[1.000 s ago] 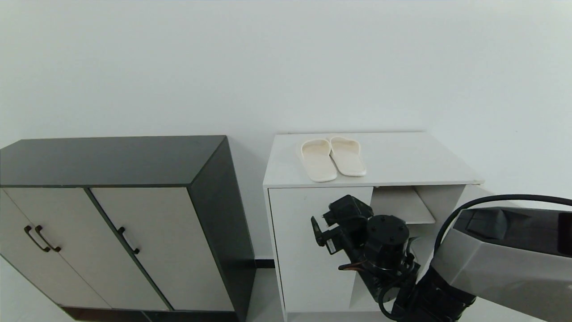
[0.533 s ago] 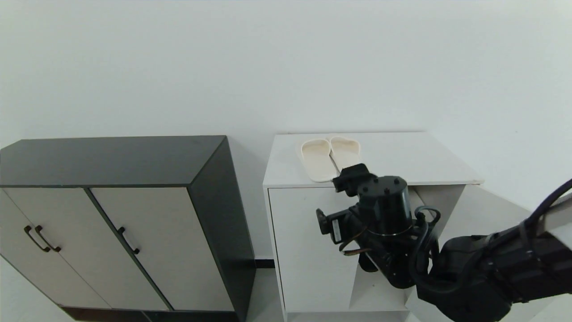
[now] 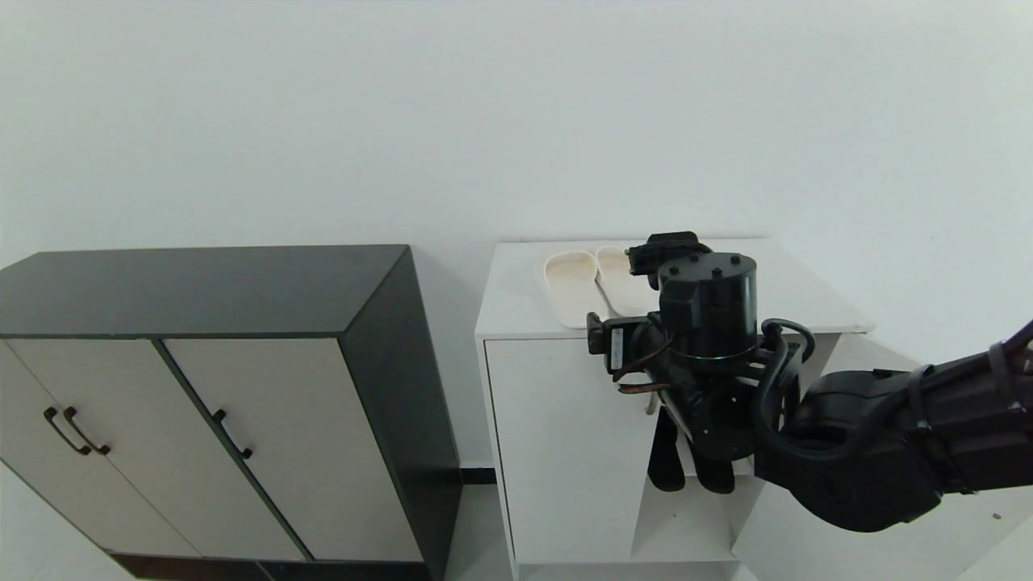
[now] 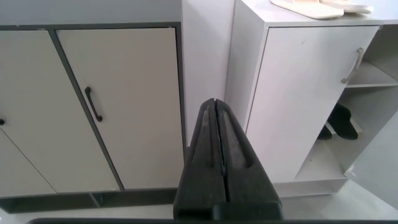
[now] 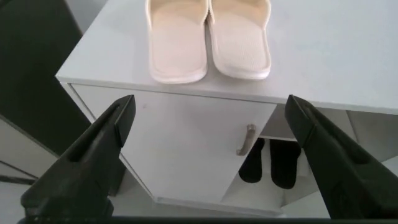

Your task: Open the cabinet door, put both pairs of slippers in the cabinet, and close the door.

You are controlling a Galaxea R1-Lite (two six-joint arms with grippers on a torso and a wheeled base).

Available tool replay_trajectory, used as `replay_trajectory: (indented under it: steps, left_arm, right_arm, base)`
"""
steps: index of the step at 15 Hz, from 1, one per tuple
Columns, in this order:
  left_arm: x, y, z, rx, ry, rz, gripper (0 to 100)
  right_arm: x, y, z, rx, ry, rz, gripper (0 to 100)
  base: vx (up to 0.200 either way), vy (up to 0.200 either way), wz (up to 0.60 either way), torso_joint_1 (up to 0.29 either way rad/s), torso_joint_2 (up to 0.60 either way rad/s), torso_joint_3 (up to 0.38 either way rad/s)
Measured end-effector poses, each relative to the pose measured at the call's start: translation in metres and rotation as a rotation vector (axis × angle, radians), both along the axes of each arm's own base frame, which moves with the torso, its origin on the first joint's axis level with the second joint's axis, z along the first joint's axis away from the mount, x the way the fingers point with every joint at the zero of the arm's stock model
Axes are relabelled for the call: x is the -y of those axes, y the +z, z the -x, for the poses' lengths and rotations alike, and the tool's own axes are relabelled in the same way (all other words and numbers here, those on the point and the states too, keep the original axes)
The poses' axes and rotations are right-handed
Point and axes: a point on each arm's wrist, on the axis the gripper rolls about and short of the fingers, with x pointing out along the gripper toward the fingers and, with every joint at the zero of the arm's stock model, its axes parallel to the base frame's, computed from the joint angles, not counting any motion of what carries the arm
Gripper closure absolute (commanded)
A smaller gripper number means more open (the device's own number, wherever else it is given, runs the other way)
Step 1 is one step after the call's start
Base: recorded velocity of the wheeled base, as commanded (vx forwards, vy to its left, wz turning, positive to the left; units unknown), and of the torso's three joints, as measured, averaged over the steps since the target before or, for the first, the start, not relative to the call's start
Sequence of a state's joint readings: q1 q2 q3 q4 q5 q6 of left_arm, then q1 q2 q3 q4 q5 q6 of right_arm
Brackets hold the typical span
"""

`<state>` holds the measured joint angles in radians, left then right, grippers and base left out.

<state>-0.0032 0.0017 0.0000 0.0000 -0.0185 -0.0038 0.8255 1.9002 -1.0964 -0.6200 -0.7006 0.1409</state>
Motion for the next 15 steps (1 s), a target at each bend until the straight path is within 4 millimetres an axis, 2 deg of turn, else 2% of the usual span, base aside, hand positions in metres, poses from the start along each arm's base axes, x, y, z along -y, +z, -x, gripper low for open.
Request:
replay_trajectory:
  steps: [11,15]
  left_arm:
    - [0.0,0.0,0.0,0.0,0.0,0.0,100]
    - [0.0,0.0,0.0,0.0,0.0,0.0,100]
  right_arm:
    - [0.002,-0.014,-0.007,-0.016,0.002,-0.008,0]
    - [0.0,-0.029,-0.011,-0.041,0.069,0.0,0]
  base:
    - [0.2,0.0,0.0,0.007,0.0,0.001]
    - [0.0,0.0,0.0,0.0,0.0,0.0]
